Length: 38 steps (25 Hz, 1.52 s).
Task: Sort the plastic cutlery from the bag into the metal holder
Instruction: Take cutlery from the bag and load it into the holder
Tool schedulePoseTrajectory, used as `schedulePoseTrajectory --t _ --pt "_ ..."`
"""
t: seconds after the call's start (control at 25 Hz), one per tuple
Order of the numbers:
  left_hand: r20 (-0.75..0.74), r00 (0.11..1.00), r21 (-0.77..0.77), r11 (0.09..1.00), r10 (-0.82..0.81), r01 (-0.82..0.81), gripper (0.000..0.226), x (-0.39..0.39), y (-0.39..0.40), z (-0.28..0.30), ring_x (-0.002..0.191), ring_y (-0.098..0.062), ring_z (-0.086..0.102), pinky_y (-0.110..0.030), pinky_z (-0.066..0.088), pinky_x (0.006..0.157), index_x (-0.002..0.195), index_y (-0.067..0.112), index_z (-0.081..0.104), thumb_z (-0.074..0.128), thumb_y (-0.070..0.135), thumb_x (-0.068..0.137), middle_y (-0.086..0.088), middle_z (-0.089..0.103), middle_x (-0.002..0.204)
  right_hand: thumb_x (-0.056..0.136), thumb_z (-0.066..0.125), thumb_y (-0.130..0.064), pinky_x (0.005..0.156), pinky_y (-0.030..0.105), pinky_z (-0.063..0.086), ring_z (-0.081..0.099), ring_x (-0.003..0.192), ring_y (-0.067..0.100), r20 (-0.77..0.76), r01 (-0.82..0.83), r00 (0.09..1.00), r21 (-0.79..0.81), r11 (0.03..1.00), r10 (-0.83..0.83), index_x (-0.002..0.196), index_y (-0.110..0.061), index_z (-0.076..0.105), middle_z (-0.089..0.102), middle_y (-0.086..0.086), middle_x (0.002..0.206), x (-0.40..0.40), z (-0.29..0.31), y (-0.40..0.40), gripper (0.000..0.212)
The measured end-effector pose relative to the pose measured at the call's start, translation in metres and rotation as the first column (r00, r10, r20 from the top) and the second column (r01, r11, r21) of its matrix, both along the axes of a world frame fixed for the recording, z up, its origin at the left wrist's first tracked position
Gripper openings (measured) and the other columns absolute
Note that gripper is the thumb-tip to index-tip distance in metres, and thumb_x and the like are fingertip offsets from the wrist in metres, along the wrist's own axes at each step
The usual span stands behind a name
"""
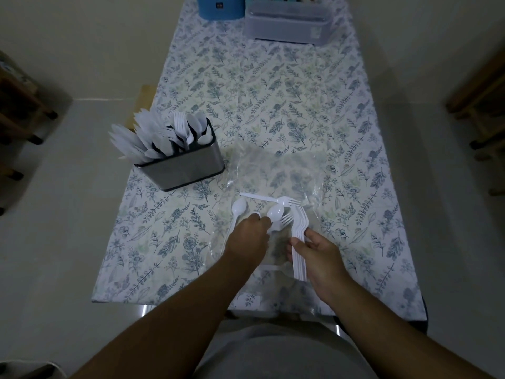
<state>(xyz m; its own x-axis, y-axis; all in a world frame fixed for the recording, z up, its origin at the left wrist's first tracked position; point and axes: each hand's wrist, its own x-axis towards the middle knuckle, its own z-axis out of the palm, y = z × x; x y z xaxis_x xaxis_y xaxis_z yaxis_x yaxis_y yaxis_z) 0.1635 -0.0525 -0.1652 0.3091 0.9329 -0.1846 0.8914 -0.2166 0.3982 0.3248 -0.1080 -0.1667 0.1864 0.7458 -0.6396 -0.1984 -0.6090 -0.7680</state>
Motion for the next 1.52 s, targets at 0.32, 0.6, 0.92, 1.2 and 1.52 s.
schedulePoseTrajectory --t 0.32,0.6,0.92,1.2,1.52 --pt "-0.037 0.999 0.062 0.998 -0.023 0.026 0.021 -0.005 0.006 0.001 0.087 -0.027 0.067 -0.032 0.052 0.068 0.103 0.009 0.069 0.057 0.024 0.096 -0.010 0.069 0.099 0.094 0.068 -0.011 0.086 0.039 0.060 0.075 0.096 0.022 0.010 -0.019 1.000 0.035 0.999 0.019 0.131 -0.025 0.066 0.080 0.001 0.100 -0.004 0.004 0.008 0.040" --pt "-0.218 0.964 0.081 0.981 -0.154 0.175 0.023 0.008 0.022 0.014 0.089 -0.024 0.067 -0.029 0.043 0.066 0.097 0.008 0.069 0.049 0.020 0.096 -0.008 0.069 0.100 0.093 0.071 -0.013 0.093 0.040 0.057 0.072 0.102 0.018 0.044 0.017 0.999 0.020 1.000 -0.017 0.130 -0.020 0.067 0.077 0.001 0.108 -0.001 0.006 0.014 0.039" --pt "0.450 0.757 -0.365 0.871 0.474 -0.329 0.014 0.017 0.007 0.031 0.064 -0.007 0.067 -0.023 0.056 0.066 0.084 0.015 0.080 0.067 0.020 0.089 0.005 0.075 0.073 0.094 0.068 -0.008 0.081 0.028 0.058 0.077 0.088 0.012 0.021 -0.097 0.995 0.094 0.991 0.095 0.125 -0.030 0.066 0.081 0.000 0.093 -0.008 0.020 0.024 0.038" --pt "0.275 0.960 -0.038 0.998 0.059 -0.051 0.022 0.005 0.054 0.029 0.088 -0.023 0.067 -0.034 0.055 0.081 0.103 0.009 0.076 0.062 0.004 0.086 -0.009 0.073 0.098 0.096 0.065 -0.007 0.084 0.026 0.057 0.074 0.100 0.011 0.108 -0.102 0.990 0.070 0.992 0.094 0.130 -0.023 0.068 0.080 -0.004 0.104 0.001 0.016 0.027 0.038" --pt "0.100 0.995 0.006 1.000 -0.022 0.022 0.030 0.002 0.090 0.010 0.090 -0.030 0.067 -0.038 0.056 0.082 0.114 0.011 0.073 0.064 0.002 0.087 -0.014 0.071 0.099 0.098 0.063 -0.008 0.071 0.022 0.057 0.076 0.087 0.011 0.167 -0.036 0.985 0.021 0.999 0.032 0.129 -0.021 0.067 0.079 -0.004 0.099 0.009 0.022 0.030 0.034"
